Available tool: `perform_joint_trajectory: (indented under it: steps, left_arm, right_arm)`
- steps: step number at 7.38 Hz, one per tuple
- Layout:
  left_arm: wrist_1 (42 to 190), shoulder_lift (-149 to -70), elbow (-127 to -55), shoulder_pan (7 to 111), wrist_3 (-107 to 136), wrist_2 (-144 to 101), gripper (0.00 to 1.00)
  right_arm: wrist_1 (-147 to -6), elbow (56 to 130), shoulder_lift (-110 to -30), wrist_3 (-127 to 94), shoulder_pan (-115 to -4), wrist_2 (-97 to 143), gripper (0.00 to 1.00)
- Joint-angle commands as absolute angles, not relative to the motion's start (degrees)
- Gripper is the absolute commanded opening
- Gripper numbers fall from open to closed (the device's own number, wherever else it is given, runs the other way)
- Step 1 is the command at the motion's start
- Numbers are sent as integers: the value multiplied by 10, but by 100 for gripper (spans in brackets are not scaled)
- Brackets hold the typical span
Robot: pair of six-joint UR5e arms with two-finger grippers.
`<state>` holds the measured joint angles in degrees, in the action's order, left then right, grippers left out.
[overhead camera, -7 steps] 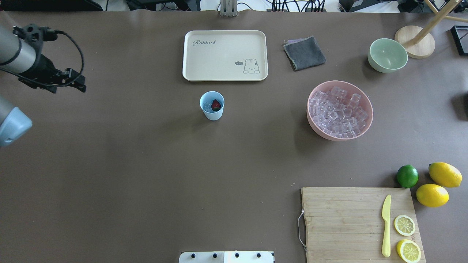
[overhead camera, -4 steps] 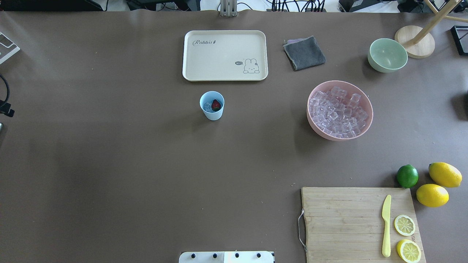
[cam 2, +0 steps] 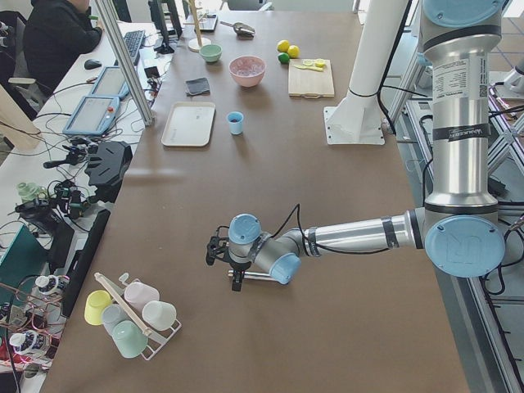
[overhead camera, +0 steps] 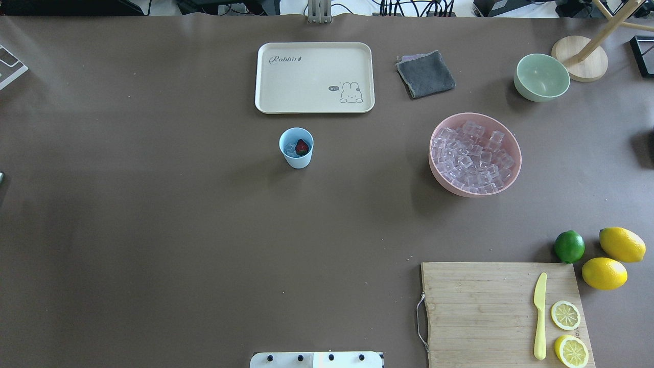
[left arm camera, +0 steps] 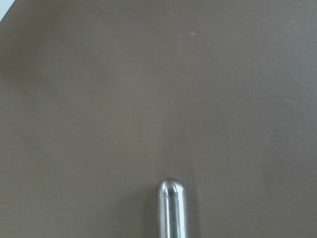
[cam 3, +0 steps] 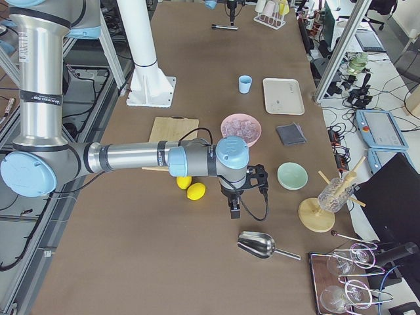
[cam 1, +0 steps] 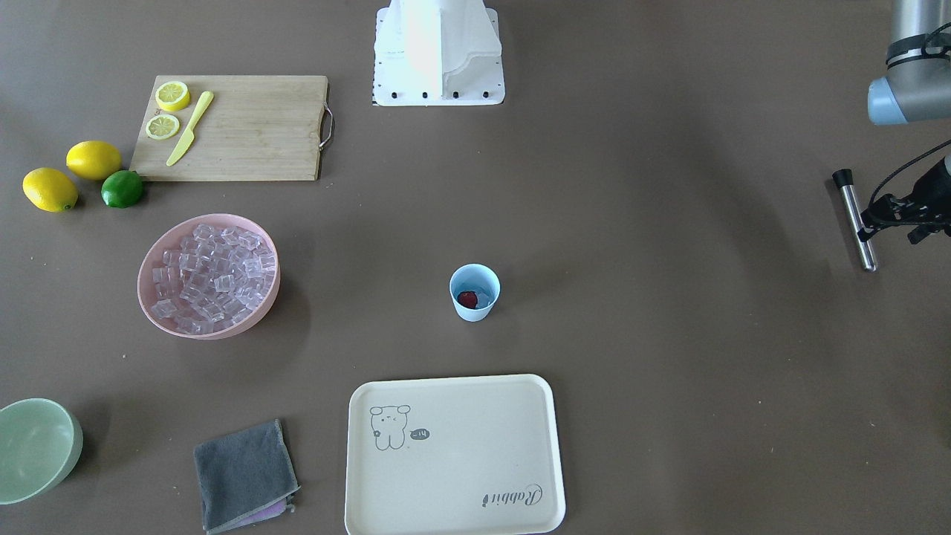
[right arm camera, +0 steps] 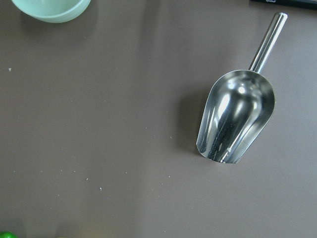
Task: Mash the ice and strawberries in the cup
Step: 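Move the left gripper away to the metal muddler and grasp it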
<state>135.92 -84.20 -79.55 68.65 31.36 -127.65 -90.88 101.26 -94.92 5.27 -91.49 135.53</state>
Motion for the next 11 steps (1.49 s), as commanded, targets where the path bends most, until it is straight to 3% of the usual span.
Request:
perform_joint_trajectory:
  steps: [1, 7, 8, 9, 10, 11]
  left_arm:
    - [1402, -835, -789, 678, 348, -1276, 95]
    - [1423, -824, -789, 644, 345, -1270, 94]
    - [1423, -824, -788, 644, 343, -1269, 83]
    - [1423, -823, -788, 643, 342, -1269, 67]
    - [1425, -823, -781, 642, 340, -1269, 66]
    - [1433, -823, -774, 640, 340, -1269, 55]
  right_arm:
    - [-909, 1013, -950, 54, -917, 1351, 99]
    - [-906, 1013, -959, 55, -924, 1350, 99]
    - [-906, 1013, -960, 56, -925, 1352, 99]
    - [-905, 1013, -962, 57, -925, 1352, 99]
    - [-905, 1013, -962, 58, -928, 1352, 99]
    - [-905, 1013, -962, 58, -929, 1352, 99]
